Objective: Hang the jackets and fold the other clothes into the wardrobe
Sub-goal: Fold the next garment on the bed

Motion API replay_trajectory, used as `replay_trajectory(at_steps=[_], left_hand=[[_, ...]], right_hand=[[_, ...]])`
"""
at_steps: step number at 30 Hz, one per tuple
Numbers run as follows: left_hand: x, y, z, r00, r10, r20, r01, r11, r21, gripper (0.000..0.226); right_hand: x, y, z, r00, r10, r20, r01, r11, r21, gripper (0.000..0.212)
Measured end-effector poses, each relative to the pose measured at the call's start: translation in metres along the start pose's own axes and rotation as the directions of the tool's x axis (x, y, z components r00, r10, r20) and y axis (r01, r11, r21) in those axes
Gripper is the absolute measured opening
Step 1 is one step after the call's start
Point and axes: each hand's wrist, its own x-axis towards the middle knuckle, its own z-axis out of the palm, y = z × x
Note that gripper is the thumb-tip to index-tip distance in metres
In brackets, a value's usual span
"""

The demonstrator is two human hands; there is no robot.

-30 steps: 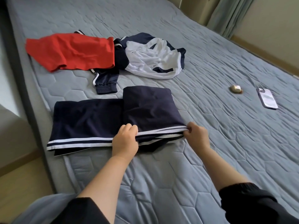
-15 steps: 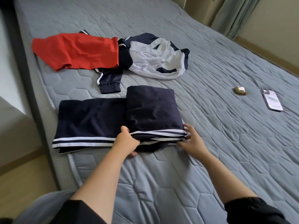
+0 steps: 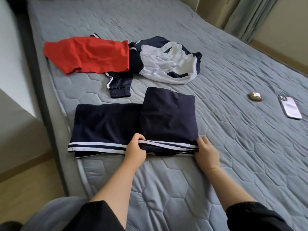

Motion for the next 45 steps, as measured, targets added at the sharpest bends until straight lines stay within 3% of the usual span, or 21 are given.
replay_trajectory(at_steps=[2, 4, 7, 10, 11, 13, 16, 19, 21, 22, 24, 26, 28, 29, 31, 33, 36, 39, 42, 43, 45], left_hand=[[0.003, 0.003, -0.003, 0.998, -0.014, 0.062, 0.015, 1.000, -0.020, 0.036], [0.006, 0.008, -0.008, 0.976, -0.015, 0.216, 0.035, 0.996, -0.088, 0.031], [0.004, 0.016, -0.009, 0.824, 0.009, 0.566, 0.091, 0.985, -0.148, 0.033], [0.009, 0.024, -0.008, 0.737, -0.098, 0.669, 0.233, 0.966, -0.115, 0.030], [0.011, 0.026, -0.009, 0.751, -0.139, 0.646, 0.280, 0.952, -0.121, 0.024], [0.018, 0.026, -0.010, 0.845, -0.200, 0.497, 0.308, 0.940, -0.147, 0.008], [0.027, 0.021, -0.006, 0.959, -0.207, 0.192, 0.230, 0.967, -0.108, 0.035], [0.024, 0.020, 0.005, 0.974, -0.123, 0.189, 0.122, 0.992, 0.017, 0.046], [0.020, 0.018, 0.011, 0.978, -0.055, 0.204, 0.030, 0.992, 0.121, 0.043], [0.018, 0.017, 0.012, 0.980, -0.021, 0.198, -0.016, 0.983, 0.182, 0.039], [0.013, 0.016, 0.012, 0.985, 0.038, 0.170, -0.094, 0.937, 0.337, 0.035], [0.009, 0.016, 0.011, 0.991, 0.101, 0.091, -0.133, 0.861, 0.491, 0.039], [0.006, 0.017, 0.010, 0.980, 0.198, 0.019, -0.177, 0.826, 0.535, 0.054], [0.007, 0.016, 0.010, 0.962, 0.273, -0.002, -0.232, 0.821, 0.522, 0.064], [0.012, 0.017, 0.011, 0.903, 0.429, -0.002, -0.370, 0.781, 0.502, 0.075], [0.015, 0.022, 0.015, 0.880, 0.468, 0.077, -0.445, 0.760, 0.474, 0.068], [0.012, 0.022, 0.024, 0.930, 0.253, 0.268, -0.340, 0.869, 0.360, 0.064], [0.012, 0.029, 0.022, 0.928, 0.146, 0.343, -0.246, 0.931, 0.268, 0.064], [0.009, 0.049, 0.015, 0.914, 0.060, 0.401, -0.013, 0.993, -0.119, 0.055], [0.005, 0.056, 0.014, 0.894, 0.051, 0.445, 0.089, 0.953, -0.289, 0.051], [-0.009, 0.065, 0.015, 0.856, 0.023, 0.517, 0.246, 0.860, -0.446, 0.043]], right_hand=[[0.002, 0.001, -0.002, 1.000, 0.004, -0.014, -0.004, 1.000, 0.007, 0.030], [0.004, 0.008, -0.006, 0.999, 0.022, -0.044, -0.021, 0.999, 0.027, 0.029], [0.011, 0.021, -0.007, 0.987, 0.153, 0.052, -0.156, 0.986, 0.061, 0.021], [0.011, 0.023, -0.009, 0.958, 0.250, 0.140, -0.276, 0.935, 0.223, 0.027], [0.010, 0.019, -0.013, 0.961, 0.264, 0.081, -0.277, 0.913, 0.299, 0.034], [0.012, 0.008, -0.025, 0.965, 0.234, -0.114, -0.174, 0.905, 0.389, 0.041], [0.036, -0.022, -0.042, 0.961, 0.062, -0.271, 0.040, 0.934, 0.354, 0.043], [0.068, -0.062, -0.040, 0.972, -0.210, -0.101, 0.230, 0.939, 0.257, 0.044], [0.080, -0.079, -0.022, 0.905, -0.383, 0.185, 0.367, 0.923, 0.115, 0.048], [0.085, -0.081, -0.011, 0.857, -0.403, 0.320, 0.413, 0.910, 0.041, 0.050], [0.094, -0.072, 0.005, 0.846, -0.330, 0.418, 0.387, 0.920, -0.056, 0.051], [0.100, -0.061, 0.006, 0.957, -0.198, 0.211, 0.206, 0.978, -0.021, 0.050], [0.102, -0.043, 0.002, 0.995, 0.097, -0.037, -0.091, 0.987, 0.135, 0.047], [0.100, -0.031, -0.001, 0.960, 0.279, -0.031, -0.260, 0.926, 0.273, 0.049], [0.090, -0.008, -0.004, 0.820, 0.513, 0.254, -0.566, 0.659, 0.496, 0.057], [0.078, 0.007, -0.004, 0.727, 0.445, 0.523, -0.686, 0.445, 0.575, 0.055], [0.071, 0.014, -0.020, 0.686, 0.263, 0.679, -0.728, 0.234, 0.645, 0.044], [0.079, 0.006, -0.059, 0.709, 0.108, 0.696, -0.705, 0.088, 0.704, 0.038], [0.091, -0.018, -0.107, 0.791, 0.057, 0.609, -0.610, 0.000, 0.792, 0.016], [0.093, -0.031, -0.120, 0.819, 0.030, 0.573, -0.573, -0.004, 0.820, 0.014], [0.092, -0.062, -0.138, 0.859, -0.022, 0.512, -0.512, 0.004, 0.859, 0.024]])
